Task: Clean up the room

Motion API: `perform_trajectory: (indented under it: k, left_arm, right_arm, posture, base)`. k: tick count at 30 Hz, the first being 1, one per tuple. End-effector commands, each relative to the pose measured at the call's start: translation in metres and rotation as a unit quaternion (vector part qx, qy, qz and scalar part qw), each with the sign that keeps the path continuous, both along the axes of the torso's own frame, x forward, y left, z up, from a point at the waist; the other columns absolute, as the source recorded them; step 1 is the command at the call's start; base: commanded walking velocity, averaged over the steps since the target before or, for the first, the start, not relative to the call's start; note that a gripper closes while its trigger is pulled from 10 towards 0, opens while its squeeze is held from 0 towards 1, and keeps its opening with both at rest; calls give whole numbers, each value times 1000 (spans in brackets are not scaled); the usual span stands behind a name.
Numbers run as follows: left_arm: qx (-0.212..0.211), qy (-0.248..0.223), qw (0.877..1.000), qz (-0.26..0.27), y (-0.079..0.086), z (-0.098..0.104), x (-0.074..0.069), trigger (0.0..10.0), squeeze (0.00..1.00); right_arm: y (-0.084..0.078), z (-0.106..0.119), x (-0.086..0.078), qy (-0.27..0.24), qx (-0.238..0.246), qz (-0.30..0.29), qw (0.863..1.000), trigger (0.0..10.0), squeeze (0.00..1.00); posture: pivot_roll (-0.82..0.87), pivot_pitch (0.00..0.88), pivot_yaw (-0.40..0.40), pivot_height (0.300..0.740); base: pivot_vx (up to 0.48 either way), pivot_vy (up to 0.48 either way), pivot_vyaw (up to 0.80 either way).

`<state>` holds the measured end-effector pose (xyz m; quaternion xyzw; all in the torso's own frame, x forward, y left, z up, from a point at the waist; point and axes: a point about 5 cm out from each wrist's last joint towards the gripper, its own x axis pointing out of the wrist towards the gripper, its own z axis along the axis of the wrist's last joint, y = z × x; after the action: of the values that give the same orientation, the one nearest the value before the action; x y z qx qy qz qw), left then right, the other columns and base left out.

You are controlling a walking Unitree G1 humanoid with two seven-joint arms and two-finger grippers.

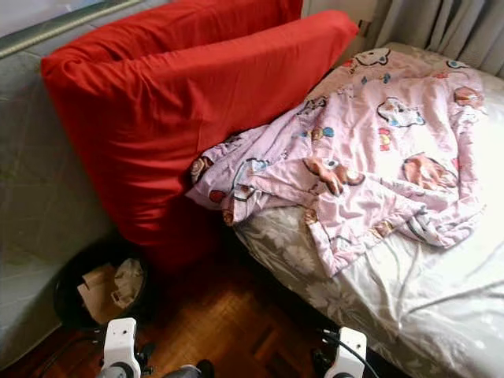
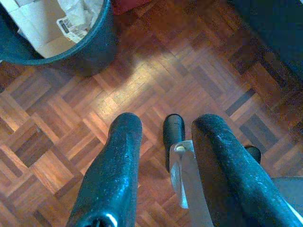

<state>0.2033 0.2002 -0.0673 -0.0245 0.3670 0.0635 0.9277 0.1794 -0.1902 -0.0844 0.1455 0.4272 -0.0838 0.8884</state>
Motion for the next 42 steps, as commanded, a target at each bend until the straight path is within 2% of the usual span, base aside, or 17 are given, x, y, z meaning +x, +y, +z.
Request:
perform_trajectory:
  k: [1, 27, 34, 36, 39, 41, 42]
  left_arm:
    - [-1, 18, 1000, 2, 3, -5, -9, 10000, 0]
    - [-2, 16, 1000, 4, 2, -5, -9, 10000, 0]
    - [2, 0, 1000, 5, 4, 0, -2, 10000, 0]
    - [0, -14, 1000, 1, 2, 3, 3, 10000, 0]
    - [-3, -91, 996, -7, 4, 22, 25, 10000, 0]
    - [-3, -102, 995, -9, 4, 24, 28, 10000, 0]
    - [-1, -150, 989, -15, 5, 37, 39, 10000, 0]
  right_arm:
    - [1, -3, -5, 10, 1, 2, 1000, 10000, 0]
    - [0, -2, -4, 8, -1, 9, 1000, 10000, 0]
    - [0, -2, -4, 2, -3, 2, 1000, 10000, 0]
    - [-1, -1, -3, -6, -6, -1, 1000, 10000, 0]
    - [-2, 3, 0, -42, -17, 0, 999, 10000, 0]
    - [-3, 4, 1, -47, -18, 1, 999, 10000, 0]
    - [-3, 18, 25, -103, -29, 17, 994, 10000, 0]
  posture:
    - [82, 177, -17, 740]
    - [83, 177, -20, 740]
    - [86, 169, -15, 740]
    - [86, 168, -16, 740]
    - [66, 155, -15, 740]
    - [66, 155, -15, 740]
    - [75, 152, -18, 740]
  base:
    - [266, 0, 0]
    - [299, 0, 0]
    - [73, 0, 0]
    - [0, 0, 0]
    - [0, 0, 0]
    - [0, 0, 0]
    - [0, 0, 0]
